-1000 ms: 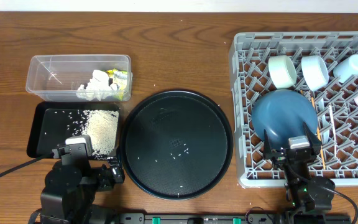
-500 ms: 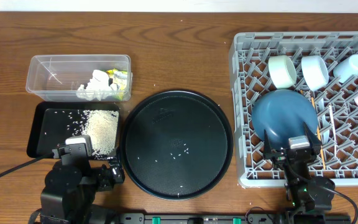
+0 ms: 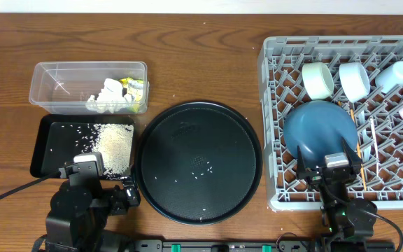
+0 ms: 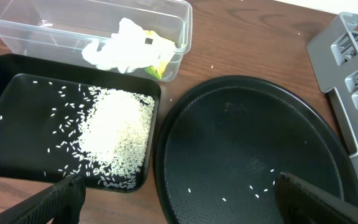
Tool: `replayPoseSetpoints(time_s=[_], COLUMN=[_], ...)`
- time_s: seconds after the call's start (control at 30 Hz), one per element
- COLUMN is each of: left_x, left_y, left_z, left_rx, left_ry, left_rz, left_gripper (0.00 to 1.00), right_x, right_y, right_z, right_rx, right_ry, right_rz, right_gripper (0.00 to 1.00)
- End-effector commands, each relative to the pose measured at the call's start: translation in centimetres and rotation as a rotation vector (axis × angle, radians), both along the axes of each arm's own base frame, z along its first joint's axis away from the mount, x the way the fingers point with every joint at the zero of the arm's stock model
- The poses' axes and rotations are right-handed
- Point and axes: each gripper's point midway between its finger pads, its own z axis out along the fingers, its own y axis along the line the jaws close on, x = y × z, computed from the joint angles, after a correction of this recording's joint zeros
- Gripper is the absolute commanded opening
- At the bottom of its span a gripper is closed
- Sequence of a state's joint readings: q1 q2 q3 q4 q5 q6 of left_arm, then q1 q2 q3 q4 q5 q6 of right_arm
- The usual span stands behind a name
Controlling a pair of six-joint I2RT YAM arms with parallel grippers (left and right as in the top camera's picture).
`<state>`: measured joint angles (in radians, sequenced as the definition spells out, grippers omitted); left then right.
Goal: Sort waste into correct bins and load items into the dishwasher rack
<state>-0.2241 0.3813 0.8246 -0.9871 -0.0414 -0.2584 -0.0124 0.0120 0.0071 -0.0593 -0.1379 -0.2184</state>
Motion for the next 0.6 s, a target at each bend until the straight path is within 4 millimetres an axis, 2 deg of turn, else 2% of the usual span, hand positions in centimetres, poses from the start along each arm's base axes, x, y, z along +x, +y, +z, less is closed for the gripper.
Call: replayPoseSetpoints(time_s=[0.0,0.13,0.27,0.4,0.57], left_x=[-0.1,-0.6,-0.5,0.8,3.2], left_y=[0.4,1.4,2.7,3.4,3.9], left_z=[-0.1,-0.9,-2.8,-5.8,-7.4], left_rx=[0.006,0.046,0.042,0.028,0.01], left_ry=[-0.001,0.006,-0.035,-0.113,-0.251], left_rz=[0.021,0.052,0.13,0.183,0.222], left_gripper=[0.98,0.98,0.98,0.98,0.98], right_x=[0.0,0.0,0.0,0.0,0.0], right_y=[0.2,0.2,0.2,0.2,0.2], right_z=[0.0,0.0,0.0,0.0,0.0], right_rx=[0.015,0.015,0.015,0.015,0.015], right_ry=[0.001,0.001,0.001,0.001,0.001], right_rz=[0.005,0.005,0.004,0.005,0.004], right_gripper=[0.99,0.99,0.99,0.99,0.99])
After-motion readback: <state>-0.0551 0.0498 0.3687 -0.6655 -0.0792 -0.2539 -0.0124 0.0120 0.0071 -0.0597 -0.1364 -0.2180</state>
